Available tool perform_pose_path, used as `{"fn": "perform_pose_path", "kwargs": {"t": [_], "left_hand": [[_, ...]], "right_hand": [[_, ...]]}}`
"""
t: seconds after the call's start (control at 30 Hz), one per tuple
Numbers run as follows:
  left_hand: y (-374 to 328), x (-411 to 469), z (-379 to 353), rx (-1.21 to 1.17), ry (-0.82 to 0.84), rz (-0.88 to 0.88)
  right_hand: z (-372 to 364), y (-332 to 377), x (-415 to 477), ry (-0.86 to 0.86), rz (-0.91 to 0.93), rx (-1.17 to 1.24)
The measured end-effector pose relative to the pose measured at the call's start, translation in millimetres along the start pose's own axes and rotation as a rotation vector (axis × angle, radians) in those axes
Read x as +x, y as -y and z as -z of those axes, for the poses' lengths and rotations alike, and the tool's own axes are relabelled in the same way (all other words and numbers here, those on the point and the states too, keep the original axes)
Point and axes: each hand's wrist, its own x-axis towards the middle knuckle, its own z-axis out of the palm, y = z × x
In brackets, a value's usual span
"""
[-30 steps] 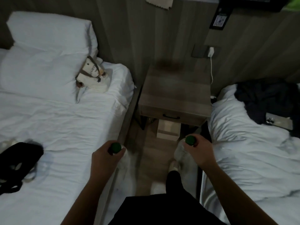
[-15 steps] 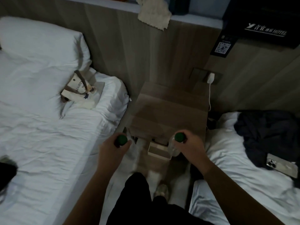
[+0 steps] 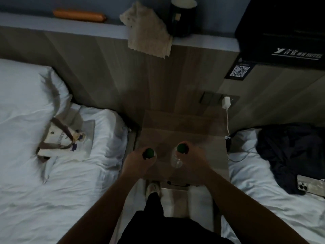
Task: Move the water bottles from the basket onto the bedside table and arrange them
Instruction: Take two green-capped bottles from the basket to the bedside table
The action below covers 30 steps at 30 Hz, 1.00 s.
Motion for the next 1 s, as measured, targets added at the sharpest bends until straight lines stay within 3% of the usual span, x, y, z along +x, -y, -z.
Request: {"fn": "perform_pose_path", "kwargs": {"t": [0.2,0.37,0.53,1.0], "left_hand": [[-3.4,80.9,16.4,0.061,0.171,-0.075],[-3.9,121.6,17.2,0.057,0.216,-0.080],[8.9,135.4,10.3,0.098,0.202,-0.076],[18.9,149.4,2.0,-0.152,0.210,0.061]], "right_hand": [[-12.9,27.5,59.3,-0.038,-0.041,-0.053],[-17.2,40.0,95.9,-0.062,-0.082,-0.084],[-24.3,37.9,112.7,-0.042,-0.143,-0.073],[-25.3,13.0,105.7,-0.008,-0.158,-0.043]]}}
